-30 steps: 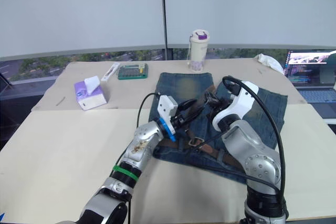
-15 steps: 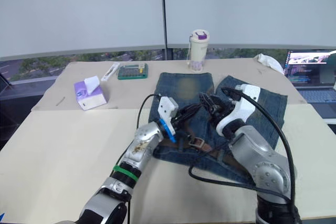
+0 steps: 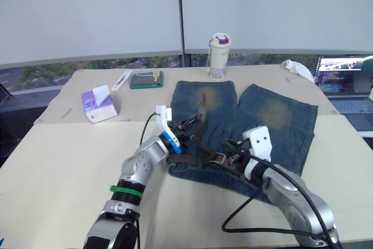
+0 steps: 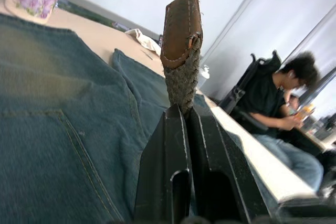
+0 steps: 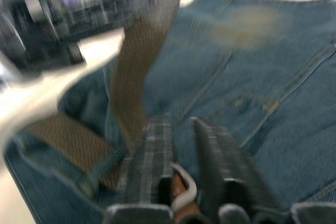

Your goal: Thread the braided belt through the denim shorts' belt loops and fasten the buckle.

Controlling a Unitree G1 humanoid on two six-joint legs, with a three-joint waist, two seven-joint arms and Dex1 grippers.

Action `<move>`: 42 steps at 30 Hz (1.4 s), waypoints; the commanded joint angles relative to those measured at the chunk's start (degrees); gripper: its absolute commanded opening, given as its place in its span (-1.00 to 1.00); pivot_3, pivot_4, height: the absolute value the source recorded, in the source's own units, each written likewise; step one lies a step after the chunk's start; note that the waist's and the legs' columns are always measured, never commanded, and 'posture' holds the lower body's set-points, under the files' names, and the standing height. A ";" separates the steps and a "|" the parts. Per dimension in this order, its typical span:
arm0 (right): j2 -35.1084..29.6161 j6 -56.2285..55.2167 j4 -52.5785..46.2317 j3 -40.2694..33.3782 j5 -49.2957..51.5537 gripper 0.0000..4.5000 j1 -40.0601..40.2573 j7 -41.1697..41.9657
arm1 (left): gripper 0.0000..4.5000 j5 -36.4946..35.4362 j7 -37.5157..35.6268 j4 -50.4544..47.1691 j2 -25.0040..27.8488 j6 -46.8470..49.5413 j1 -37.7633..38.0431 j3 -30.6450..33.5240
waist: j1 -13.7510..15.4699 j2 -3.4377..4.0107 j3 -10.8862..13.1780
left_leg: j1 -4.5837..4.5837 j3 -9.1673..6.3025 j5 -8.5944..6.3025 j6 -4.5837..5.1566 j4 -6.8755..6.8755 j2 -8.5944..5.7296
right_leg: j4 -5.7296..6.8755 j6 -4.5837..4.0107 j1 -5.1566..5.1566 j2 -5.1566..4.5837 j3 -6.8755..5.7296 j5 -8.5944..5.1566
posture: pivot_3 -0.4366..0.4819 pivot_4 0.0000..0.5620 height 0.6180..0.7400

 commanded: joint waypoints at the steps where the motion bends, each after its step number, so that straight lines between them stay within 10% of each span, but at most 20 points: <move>1: -0.65 -1.96 0.57 0.70 -3.86 -0.99 0.86 2.10 | -1.00 -1.88 1.04 -3.88 -0.45 0.40 0.72 1.04 | 0.04 -0.01 0.01 | 0.00 0.00 0.00 -0.01 0.00 0.00 | 0.00 0.00 0.01 -0.01 0.00 0.00 | -0.05 -0.47 1.00; 42: 6.19 3.92 5.16 6.11 -13.90 -0.99 -1.61 5.69 | -1.00 0.49 6.12 -2.10 -0.42 -6.78 1.37 2.70 | 0.01 0.01 -0.02 | 0.01 -0.02 0.00 -0.04 -0.01 0.02 | 0.00 -0.03 0.00 -0.01 0.04 0.02 | -0.05 -0.47 1.00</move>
